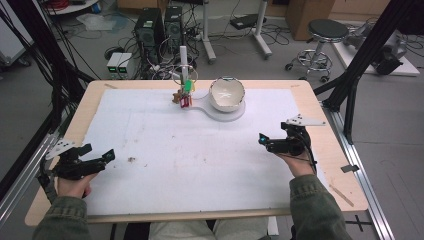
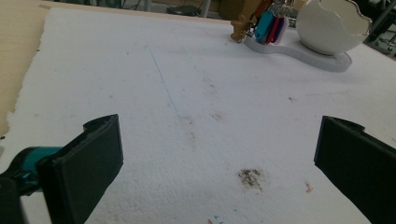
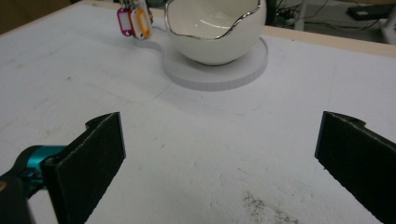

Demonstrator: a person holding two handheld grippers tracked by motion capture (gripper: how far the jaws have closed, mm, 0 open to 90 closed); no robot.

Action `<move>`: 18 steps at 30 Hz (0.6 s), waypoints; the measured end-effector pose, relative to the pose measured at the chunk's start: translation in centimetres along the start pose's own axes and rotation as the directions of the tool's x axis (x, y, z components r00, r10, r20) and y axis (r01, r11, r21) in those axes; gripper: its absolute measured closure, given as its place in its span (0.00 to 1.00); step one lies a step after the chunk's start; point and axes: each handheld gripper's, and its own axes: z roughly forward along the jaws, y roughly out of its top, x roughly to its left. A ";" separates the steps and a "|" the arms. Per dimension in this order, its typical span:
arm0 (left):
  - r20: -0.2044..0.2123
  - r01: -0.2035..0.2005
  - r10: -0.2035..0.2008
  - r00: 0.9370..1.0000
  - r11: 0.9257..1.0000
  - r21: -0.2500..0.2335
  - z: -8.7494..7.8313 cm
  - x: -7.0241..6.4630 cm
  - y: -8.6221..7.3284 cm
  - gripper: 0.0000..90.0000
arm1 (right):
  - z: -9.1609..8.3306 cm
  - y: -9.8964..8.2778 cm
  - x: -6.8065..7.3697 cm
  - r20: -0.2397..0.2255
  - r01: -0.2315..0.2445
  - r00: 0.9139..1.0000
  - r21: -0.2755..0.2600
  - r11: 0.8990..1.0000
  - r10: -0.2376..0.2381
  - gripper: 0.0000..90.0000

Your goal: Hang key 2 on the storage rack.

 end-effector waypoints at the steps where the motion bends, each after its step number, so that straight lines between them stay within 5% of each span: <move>1: 0.003 0.000 0.000 1.000 1.000 0.002 0.0 0.0 0.0 0.02 | -0.2 -0.2 -0.1 0.008 -0.010 1.000 -0.011 1.000 0.010 0.01; 18: 0.002 -0.016 0.016 1.000 0.999 0.028 0.1 -0.1 -0.2 0.02 | -1.9 -3.9 -1.6 0.094 -0.036 0.995 -0.018 0.999 0.037 0.01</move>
